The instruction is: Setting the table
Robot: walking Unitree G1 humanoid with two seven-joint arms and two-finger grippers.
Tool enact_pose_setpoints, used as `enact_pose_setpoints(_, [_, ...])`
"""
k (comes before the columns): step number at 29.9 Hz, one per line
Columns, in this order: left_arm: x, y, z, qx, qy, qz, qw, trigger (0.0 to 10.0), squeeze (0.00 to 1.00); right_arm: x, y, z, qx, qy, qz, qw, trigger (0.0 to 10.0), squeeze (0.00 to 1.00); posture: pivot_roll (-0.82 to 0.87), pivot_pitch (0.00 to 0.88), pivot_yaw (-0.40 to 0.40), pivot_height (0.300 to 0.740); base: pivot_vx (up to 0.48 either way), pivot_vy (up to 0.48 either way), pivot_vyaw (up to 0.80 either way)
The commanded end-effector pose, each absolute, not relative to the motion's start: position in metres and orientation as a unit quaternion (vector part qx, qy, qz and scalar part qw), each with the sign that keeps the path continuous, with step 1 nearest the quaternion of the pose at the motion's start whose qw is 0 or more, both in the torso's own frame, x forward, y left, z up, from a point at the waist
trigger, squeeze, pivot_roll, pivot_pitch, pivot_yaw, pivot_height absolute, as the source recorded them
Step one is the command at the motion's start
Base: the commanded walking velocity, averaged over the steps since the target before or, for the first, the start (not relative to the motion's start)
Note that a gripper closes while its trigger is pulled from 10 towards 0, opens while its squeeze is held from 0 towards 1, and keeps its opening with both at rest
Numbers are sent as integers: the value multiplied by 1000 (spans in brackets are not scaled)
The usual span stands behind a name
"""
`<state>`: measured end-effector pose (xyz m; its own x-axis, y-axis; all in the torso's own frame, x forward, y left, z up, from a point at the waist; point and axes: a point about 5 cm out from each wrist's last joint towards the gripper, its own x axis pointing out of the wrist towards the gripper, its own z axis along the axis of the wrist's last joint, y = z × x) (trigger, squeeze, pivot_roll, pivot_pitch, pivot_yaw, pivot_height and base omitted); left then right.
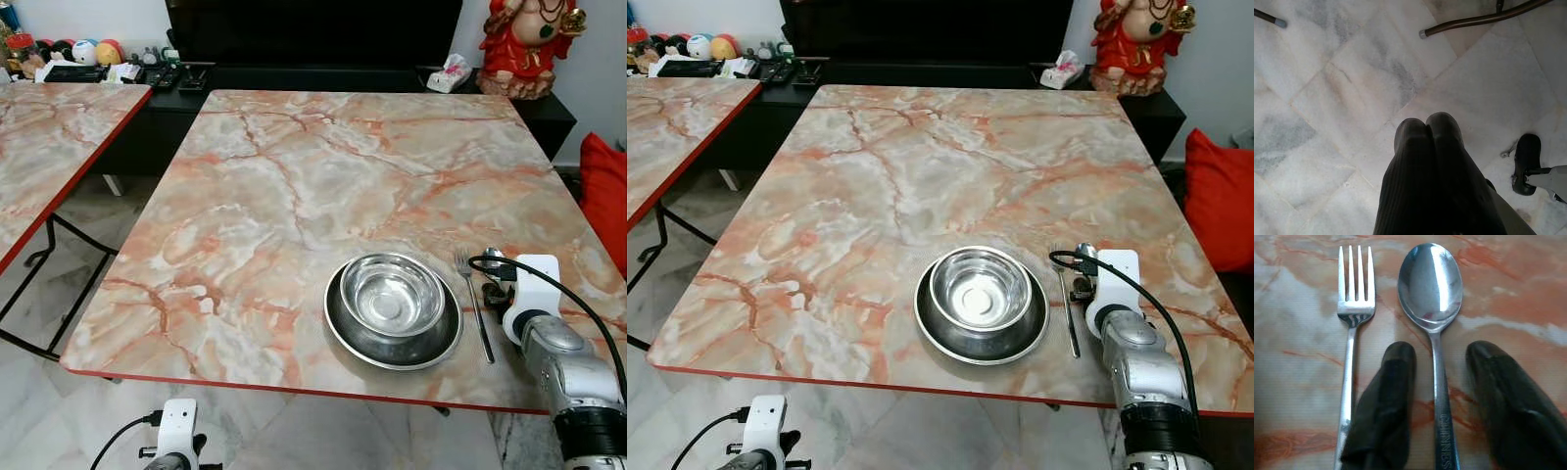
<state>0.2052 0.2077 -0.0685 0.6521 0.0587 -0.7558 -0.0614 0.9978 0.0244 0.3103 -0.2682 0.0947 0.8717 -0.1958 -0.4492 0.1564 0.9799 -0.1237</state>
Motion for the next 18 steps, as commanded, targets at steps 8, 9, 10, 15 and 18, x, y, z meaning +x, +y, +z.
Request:
enact_pose_setpoints(8, [201,208,-71,-6,428,35,903,10000,0,311,-266,98,-41,230,-92,968,10000,0,34,74,22,740,0,0,0])
enact_pose_setpoints(9, [201,208,-71,-6,428,35,903,10000,0,312,-266,100,-41,227,-93,969,10000,0,34,74,22,740,0,0,0])
enact_pose_setpoints(10, [201,208,-71,-6,428,35,903,10000,0,312,-266,100,-41,226,-94,969,10000,0,34,74,23,740,0,0,0])
enact_pose_setpoints(15, [202,208,-71,-6,427,35,904,10000,0,314,-268,107,-43,212,-101,971,10000,0,33,74,23,740,0,0,0])
enact_pose_setpoints(18, [202,208,-70,-6,426,35,904,10000,0,316,-268,111,-47,200,-104,973,10000,0,33,74,24,740,0,0,0])
